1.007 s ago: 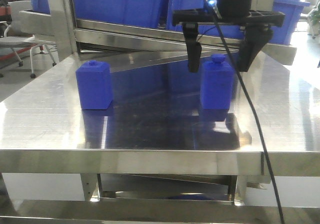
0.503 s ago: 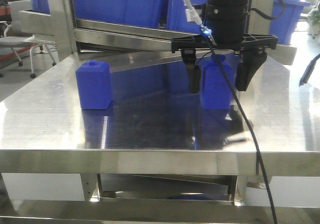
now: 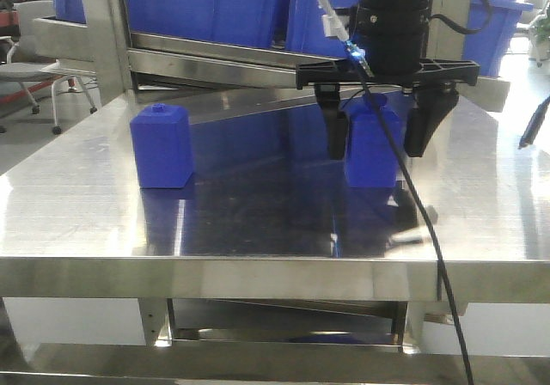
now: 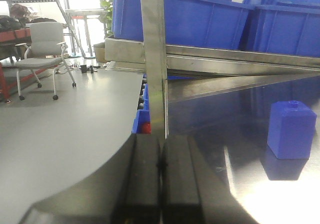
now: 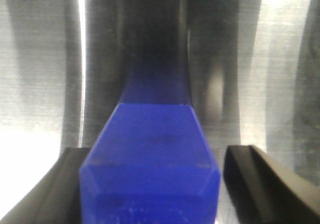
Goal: Pick and sort blue part to right shelf
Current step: 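Lower the open right gripper around the blue block farther along the table, then close the right gripper and lift the blue block off the table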
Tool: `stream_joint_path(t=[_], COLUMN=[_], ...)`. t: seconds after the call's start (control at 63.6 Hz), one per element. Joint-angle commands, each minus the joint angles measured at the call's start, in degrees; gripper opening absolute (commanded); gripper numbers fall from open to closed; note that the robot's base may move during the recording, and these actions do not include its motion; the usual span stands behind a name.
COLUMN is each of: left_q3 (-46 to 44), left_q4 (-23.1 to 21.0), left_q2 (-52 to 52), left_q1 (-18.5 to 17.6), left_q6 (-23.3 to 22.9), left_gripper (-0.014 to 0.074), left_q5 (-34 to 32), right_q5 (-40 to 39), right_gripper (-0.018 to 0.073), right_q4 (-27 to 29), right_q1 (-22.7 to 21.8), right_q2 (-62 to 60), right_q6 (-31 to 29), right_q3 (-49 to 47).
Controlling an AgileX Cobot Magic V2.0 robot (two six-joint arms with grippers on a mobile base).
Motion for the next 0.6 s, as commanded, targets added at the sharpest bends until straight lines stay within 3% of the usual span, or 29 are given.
stream_joint_path(t=[0.0,0.11,0.393,0.582], left_q3=[1.4,1.4,1.4,1.4], left_q4=[-0.4,-0.4,-0.4,-0.4], left_q2=[-1.4,-1.4,-1.4,-1.4], left_q1=[0.1,0.1,0.1,0.1], left_q6=[-0.5,-0.5,-0.5,-0.5], left_gripper=[0.0134,0.0134,0.0134,0.0134], left_q5=[-4.7,-4.7,-4.7,-4.7], right_q5=[-1.1,-1.4,-1.5,-2.3], right_gripper=[0.0466,0.0387,0.0382,0.0382], right_q4=[-0.2,-0.2,-2.0,-3.5], right_q1=[-0.4,-0.4,0.2,-0.1], right_q2=[-3.4,-3.4,-6.5,-13.0], right_q6=[0.1,0.1,-0.1,-7.3], right_q3=[-1.9,-1.9,-2.0,-0.6])
